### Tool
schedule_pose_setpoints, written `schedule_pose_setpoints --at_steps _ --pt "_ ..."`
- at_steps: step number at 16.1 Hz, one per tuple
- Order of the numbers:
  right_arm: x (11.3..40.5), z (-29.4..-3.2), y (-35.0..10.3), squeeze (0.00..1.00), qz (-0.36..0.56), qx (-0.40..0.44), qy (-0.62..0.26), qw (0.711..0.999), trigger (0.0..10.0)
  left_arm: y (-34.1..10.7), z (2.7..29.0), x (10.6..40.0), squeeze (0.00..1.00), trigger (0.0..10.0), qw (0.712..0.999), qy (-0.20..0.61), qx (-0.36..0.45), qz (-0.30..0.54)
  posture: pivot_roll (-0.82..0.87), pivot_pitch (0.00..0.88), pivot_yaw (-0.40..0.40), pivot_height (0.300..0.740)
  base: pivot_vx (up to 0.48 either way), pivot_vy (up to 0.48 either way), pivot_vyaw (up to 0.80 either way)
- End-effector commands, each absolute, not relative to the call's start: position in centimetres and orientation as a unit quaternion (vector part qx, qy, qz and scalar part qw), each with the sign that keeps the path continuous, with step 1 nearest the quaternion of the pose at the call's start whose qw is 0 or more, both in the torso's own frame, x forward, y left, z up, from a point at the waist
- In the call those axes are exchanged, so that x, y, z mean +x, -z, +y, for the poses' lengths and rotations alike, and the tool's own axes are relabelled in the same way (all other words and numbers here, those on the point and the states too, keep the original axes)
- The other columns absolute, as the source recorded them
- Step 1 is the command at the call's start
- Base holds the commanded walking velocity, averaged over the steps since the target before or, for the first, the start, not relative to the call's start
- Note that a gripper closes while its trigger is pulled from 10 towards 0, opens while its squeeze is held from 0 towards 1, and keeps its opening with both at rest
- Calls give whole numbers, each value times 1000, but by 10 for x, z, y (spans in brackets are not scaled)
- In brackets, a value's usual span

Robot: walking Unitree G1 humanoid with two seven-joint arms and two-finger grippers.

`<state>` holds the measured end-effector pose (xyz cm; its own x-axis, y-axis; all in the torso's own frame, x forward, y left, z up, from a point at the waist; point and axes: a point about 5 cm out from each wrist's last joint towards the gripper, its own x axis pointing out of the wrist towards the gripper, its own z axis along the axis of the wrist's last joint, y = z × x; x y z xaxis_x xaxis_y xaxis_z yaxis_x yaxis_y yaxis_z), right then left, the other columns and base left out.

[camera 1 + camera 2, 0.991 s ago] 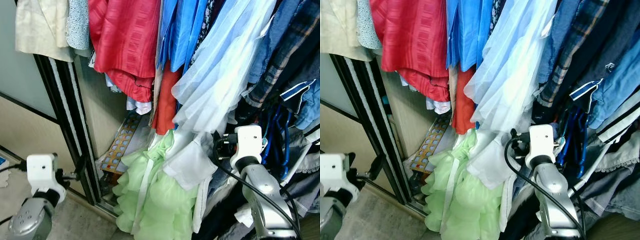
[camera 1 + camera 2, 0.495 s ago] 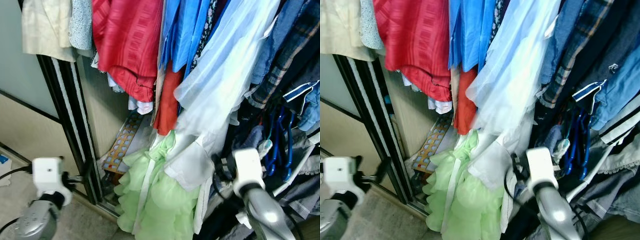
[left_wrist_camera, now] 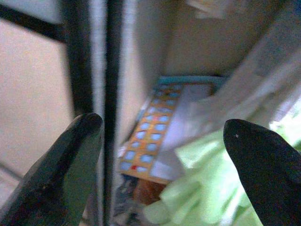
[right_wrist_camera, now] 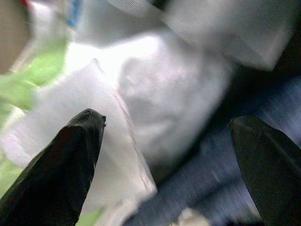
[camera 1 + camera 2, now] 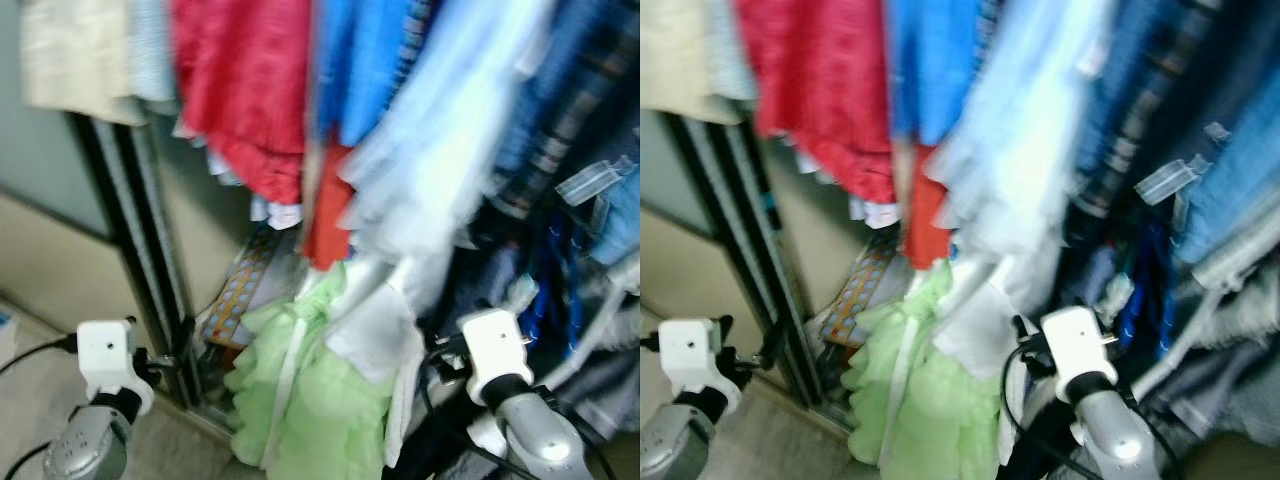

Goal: Clean up the room

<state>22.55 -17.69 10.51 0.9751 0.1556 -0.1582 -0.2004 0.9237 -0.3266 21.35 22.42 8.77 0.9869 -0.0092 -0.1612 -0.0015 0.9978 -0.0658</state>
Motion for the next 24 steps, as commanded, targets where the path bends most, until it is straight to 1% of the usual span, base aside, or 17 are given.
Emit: schedule_pose_setpoints --at_steps 1,3,7,10,12,14,16,17,18,20,22,24 --pt "227 -176 -111 0 54 -180 -98 977 10000 -90 223 213 0 10000 997 0 -27 76 13 0 -105 740 0 0 800" --pt "227 -177 -111 0 54 -179 -100 977 10000 -89 223 211 0 10000 997 0 -27 77 4 0 -106 740 0 0 800" --pt "225 -177 -113 0 53 -185 -108 975 10000 -87 212 212 0 10000 996 23 -32 77 -6 0 -106 740 0 0 800" --pt "233 -169 -119 0 27 -191 -134 972 10000 -90 212 213 0 10000 997 22 -22 71 8 0 -110 740 0 0 800" --pt "240 -165 -123 0 17 -178 -134 975 10000 -90 214 212 0 10000 997 16 -18 71 14 0 -110 740 0 0 800" --pt "247 -163 -120 0 21 -153 -121 981 10000 -90 215 211 0 10000 997 3 -19 70 35 0 -98 740 0 0 0" --pt "254 -160 -116 0 24 -112 -93 989 10000 -93 212 215 0 10000 998 8 -13 65 49 0 -48 740 0 0 0" --pt "257 -160 -114 0 25 -102 -82 991 10000 -95 211 217 0 10000 998 14 -7 63 50 0 -43 740 0 0 0" --pt "259 -160 -112 0 25 -91 -67 993 10000 -97 210 221 0 10000 998 23 0 61 50 0 -11 740 0 0 0" --pt "261 -161 -108 0 32 -77 -39 996 10000 -102 210 227 0 10000 998 36 9 57 45 0 13 740 0 0 0" --pt "261 -157 -105 0 31 -78 -40 996 10000 -104 214 235 0 10000 997 48 21 57 31 0 41 740 0 0 0" --pt "261 -155 -105 0 27 -74 -36 996 10000 -105 213 236 0 10000 997 49 23 57 28 0 46 740 0 0 0"
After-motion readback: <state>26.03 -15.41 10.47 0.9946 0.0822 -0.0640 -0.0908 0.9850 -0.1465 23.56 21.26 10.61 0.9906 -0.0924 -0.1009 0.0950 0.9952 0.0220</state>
